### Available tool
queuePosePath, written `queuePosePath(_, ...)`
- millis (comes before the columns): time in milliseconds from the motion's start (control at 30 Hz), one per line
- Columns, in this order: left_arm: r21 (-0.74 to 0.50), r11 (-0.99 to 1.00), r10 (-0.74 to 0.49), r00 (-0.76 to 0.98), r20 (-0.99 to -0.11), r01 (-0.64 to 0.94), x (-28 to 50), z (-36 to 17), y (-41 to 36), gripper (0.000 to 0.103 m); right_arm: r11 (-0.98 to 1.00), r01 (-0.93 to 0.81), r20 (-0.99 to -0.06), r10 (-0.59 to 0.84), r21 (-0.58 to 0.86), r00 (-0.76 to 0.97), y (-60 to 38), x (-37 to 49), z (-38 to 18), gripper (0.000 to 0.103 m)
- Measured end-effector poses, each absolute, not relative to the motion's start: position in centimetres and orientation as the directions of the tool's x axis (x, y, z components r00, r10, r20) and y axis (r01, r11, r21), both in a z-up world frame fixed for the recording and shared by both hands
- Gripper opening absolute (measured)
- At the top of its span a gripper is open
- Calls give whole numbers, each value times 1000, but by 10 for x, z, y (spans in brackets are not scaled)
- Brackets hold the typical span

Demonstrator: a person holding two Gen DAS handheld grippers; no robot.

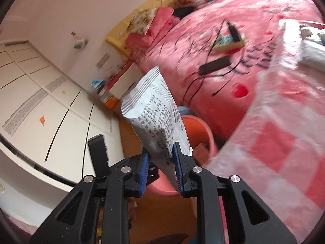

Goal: Collect trash
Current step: 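Carry both items over the orange bucket and open both grippers, then move both tools back over the table toward the remaining trash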

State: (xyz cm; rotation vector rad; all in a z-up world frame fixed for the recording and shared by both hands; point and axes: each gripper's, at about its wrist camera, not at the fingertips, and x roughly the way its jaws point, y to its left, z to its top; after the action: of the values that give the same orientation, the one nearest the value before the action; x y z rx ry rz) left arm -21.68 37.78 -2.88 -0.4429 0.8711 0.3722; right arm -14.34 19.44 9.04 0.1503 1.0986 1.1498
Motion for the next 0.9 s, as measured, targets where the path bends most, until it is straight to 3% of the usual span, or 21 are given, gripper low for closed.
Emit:
queuePosePath(67,-229,834,130,581,-803,-503,-220,-37,387,58,463,-662,-635,772,589,-25,206,-146,84,27)
queuePosePath(167,-210,802,157,537,-829,-559,-225,-53,402,67,472,-667,-661,749,576,-41,222,-151,69,39)
queuePosePath(233,-217,780,155,518,-841,-587,-230,-62,411,68,491,-682,-682,731,542,-16,225,-155,66,65)
queuePosePath(300,-227,769,158,522,-838,-597,-235,-63,415,70,500,-696,-687,727,514,15,219,-158,69,73)
queuePosePath(600,-191,808,191,555,-810,-557,-224,-44,401,73,639,-670,-700,671,377,246,174,-141,94,88)
queuePosePath(900,-199,846,164,596,-786,-495,-207,-20,375,77,785,-546,-687,569,291,452,108,-113,104,88)
